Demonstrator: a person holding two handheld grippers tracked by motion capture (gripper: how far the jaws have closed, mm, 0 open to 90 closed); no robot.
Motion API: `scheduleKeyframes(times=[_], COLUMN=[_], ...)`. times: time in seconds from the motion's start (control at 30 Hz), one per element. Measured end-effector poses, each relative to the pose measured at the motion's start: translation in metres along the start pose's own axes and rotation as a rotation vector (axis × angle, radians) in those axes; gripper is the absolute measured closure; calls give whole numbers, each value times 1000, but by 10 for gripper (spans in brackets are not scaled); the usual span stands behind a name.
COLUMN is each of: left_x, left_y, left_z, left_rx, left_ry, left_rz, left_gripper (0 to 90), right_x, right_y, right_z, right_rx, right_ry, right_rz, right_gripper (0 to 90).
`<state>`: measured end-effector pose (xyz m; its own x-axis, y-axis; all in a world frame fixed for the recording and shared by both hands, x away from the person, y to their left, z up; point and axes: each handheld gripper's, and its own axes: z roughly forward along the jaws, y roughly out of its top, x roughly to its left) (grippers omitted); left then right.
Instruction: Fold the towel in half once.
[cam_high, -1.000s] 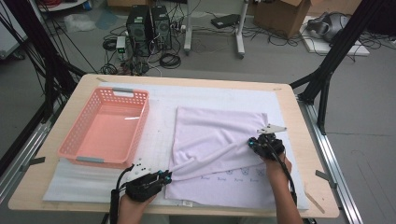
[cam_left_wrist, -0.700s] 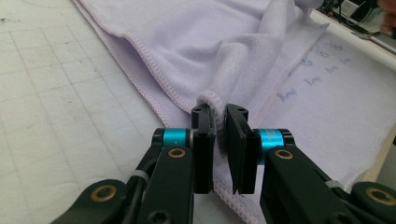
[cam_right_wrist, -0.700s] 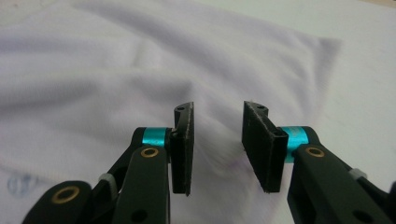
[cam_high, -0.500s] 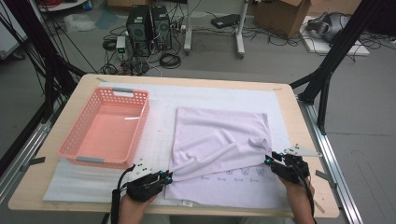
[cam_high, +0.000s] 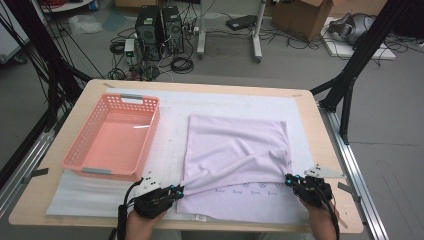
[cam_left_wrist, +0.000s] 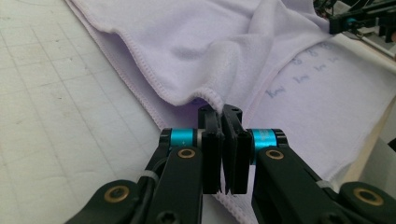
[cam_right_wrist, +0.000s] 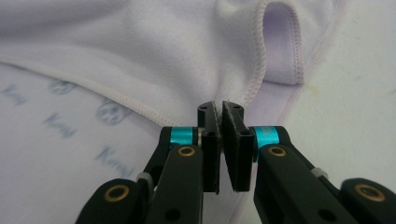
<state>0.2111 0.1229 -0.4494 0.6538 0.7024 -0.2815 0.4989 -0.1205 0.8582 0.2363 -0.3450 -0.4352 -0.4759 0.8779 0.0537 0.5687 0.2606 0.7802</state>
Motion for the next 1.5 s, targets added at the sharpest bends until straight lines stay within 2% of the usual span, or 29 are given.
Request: scheduleKeyframes(times=[0.07, 0.2, 0.33, 0.5, 0.63, 0.87, 0.93, 0.97, 1.0, 1.07, 1.13, 1.23, 1.33, 1.43, 1.5], left_x=[-1, -4, -11, -16, -15, -14, -14, -13, -12, -11, -10, -7, -4, 1, 6], left_y=[0, -3, -11, -18, -21, -22, -25, -26, -26, -23, -20, -15, -7, 3, 12], left_z=[-4, -9, -11, -18, -24, -29, -34, -36, -38, -40, -39, -30, -17, -3, 7], left_rx=[-7, -5, 40, 49, 49, 90, 104, 100, 84, 54, 32, 26, 25, 37, 39], left_ry=[-6, -40, -57, -49, -42, -42, -26, -26, -24, -16, -8, -4, 7, 41, 52], left_rz=[-13, -44, -45, -46, -56, -63, -51, -52, -55, -63, -57, -52, -42, -24, -31], left_gripper=[864, 862, 857, 857, 852, 857, 863, 849, 812, 712, 658, 637, 658, 708, 738], right_x=[3, 7, 11, 19, 29, 40, 42, 42, 41, 38, 34, 31, 29, 30, 30], right_y=[-4, -21, -39, -52, -54, -61, -63, -64, -64, -62, -61, -61, -60, -57, -56], right_z=[-13, -40, -58, -65, -70, -77, -76, -76, -77, -82, -85, -85, -82, -80, -78], right_rx=[-4, -5, 4, 11, 7, 57, 97, 99, 92, 50, 12, -16, -30, -32, -38], right_ry=[6, 25, 38, 37, 38, 18, -8, -8, -7, -15, -29, -49, -56, -62, -61], right_rz=[4, 44, 69, 87, 73, 61, 50, 39, 55, 71, 91, 97, 93, 86, 82], right_gripper=[857, 857, 856, 855, 855, 855, 848, 820, 772, 701, 636, 634, 625, 624, 623])
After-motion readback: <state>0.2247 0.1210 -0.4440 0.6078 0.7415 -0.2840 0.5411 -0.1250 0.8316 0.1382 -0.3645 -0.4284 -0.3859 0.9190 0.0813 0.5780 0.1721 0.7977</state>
